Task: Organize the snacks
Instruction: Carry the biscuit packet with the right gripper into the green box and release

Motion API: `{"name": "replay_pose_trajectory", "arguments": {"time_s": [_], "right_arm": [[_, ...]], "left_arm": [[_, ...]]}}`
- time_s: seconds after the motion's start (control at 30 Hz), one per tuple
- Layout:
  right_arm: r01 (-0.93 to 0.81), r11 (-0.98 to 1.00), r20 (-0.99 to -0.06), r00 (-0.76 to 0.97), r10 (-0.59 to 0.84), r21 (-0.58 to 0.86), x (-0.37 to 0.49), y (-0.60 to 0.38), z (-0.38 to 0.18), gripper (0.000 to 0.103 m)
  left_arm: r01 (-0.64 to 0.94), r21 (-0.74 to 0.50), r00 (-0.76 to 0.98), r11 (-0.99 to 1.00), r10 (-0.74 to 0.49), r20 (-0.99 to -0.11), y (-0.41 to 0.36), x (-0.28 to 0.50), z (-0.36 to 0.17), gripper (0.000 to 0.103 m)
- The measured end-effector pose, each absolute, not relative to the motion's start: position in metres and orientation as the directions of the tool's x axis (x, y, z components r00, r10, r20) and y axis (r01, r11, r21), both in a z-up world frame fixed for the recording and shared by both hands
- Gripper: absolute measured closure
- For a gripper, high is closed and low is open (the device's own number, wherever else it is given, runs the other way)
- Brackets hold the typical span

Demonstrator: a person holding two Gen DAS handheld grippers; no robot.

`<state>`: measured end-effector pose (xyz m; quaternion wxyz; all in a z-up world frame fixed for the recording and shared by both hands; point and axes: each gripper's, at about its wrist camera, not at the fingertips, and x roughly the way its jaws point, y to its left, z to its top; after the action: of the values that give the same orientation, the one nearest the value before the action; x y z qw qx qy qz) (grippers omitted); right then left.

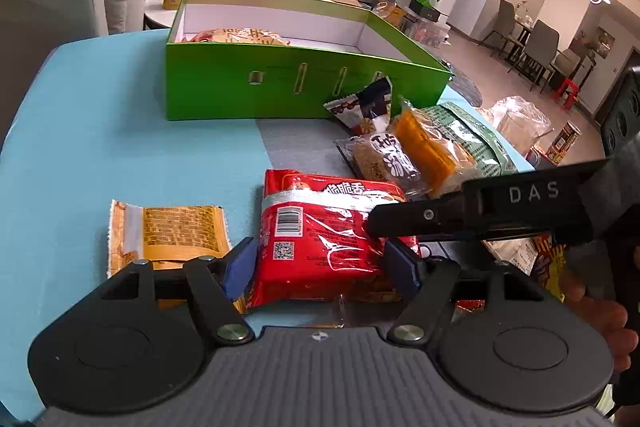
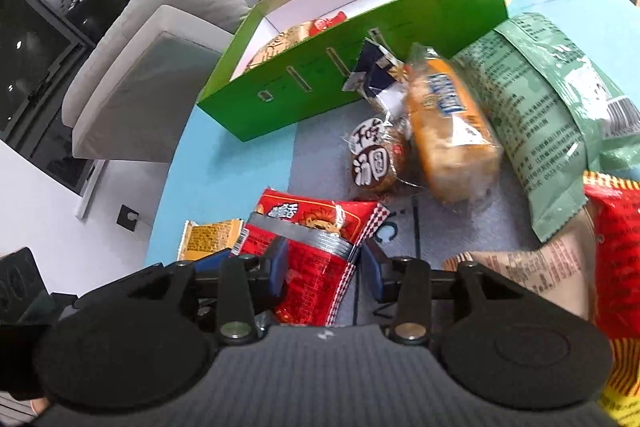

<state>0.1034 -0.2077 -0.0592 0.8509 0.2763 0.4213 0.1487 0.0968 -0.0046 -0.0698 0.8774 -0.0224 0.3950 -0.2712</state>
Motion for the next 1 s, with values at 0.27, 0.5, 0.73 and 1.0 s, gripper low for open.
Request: {"name": "replay_pose_trajectory", "arguments": {"time_s": [0.27,0.5,0.73,1.0], "right_arm": [[-0.061,0.819,-0.637,0.597,0.488,0.57,0.103,-0.197,-0.054,0.023],[-0.127,0.82,-0.557,0.675,0.483,0.558,0.086,-0.201,-0.022,0.024],[-0.179,0.825,-0.482,0.738,0.473,0.536,0.087,-0.212,0.009,0.024],[-0.213,0.828,-0.403,0.793,0.457,0.519,0.107,-0.229,0.036,0.024]], "left_arm": [[0.491,-0.183,0.573,0.852,-0.474,-0.669,-0.018,0.079,-0.06,0.043],[0.512,-0.133,0.639,0.849,-0.479,-0.602,-0.021,0.065,-0.027,0.044],[0.523,-0.101,0.675,0.846,-0.483,-0.558,-0.034,0.072,0.004,0.044],[0.518,-0.126,0.689,0.846,-0.5,-0.525,-0.051,0.104,0.026,0.044]]}}
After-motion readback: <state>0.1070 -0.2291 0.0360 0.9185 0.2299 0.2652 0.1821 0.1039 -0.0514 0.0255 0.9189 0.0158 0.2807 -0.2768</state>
